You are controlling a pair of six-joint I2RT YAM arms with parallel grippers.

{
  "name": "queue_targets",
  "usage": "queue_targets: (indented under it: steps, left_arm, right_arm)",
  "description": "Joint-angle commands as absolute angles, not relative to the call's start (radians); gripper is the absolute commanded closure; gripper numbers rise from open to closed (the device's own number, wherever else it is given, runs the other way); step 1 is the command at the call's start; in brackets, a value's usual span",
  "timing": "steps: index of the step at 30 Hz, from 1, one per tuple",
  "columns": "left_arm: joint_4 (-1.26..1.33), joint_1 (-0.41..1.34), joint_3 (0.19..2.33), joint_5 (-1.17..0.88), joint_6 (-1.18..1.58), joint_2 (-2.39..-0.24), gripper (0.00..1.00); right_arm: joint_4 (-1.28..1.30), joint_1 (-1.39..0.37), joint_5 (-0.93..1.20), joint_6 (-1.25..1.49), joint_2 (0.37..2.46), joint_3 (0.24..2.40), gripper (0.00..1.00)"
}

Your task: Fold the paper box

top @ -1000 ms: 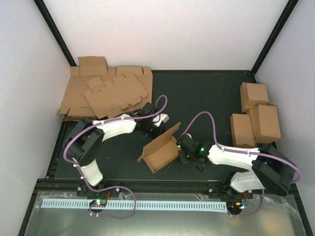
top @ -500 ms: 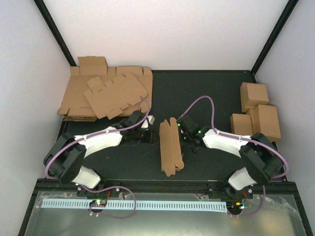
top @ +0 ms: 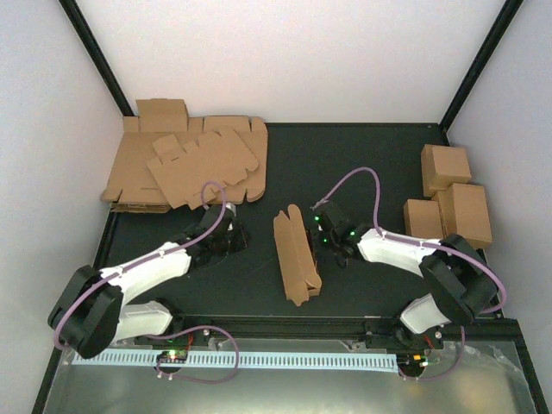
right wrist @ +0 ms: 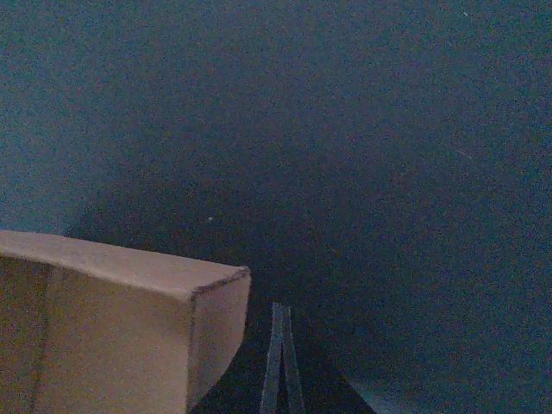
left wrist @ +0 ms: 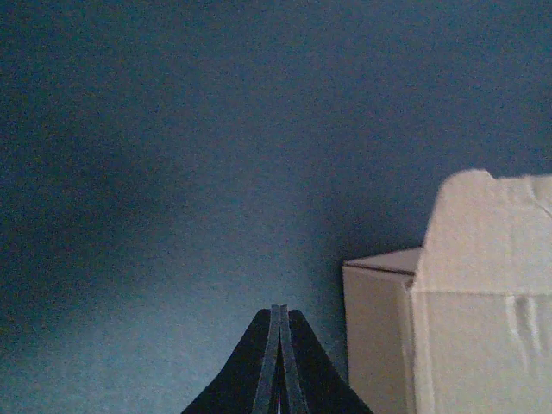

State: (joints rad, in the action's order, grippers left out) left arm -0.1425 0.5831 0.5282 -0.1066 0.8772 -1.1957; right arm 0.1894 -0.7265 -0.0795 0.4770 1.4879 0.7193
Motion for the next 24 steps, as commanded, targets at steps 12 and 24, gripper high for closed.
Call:
queue_targets:
  steps: [12,24]
  left_arm:
    - [0.032,0.821,0.619,0.254,0.995,-1.439,0.98]
    - [0.1,0.849,0.7,0.312,0.966,-1.605,0.98]
  right_arm:
    - [-0.08,-0.688,-0.118,0.516,1.442,0.583,0.98]
    - [-0.155,-0.667,-0.11,0.506,1.473,0.549,0.98]
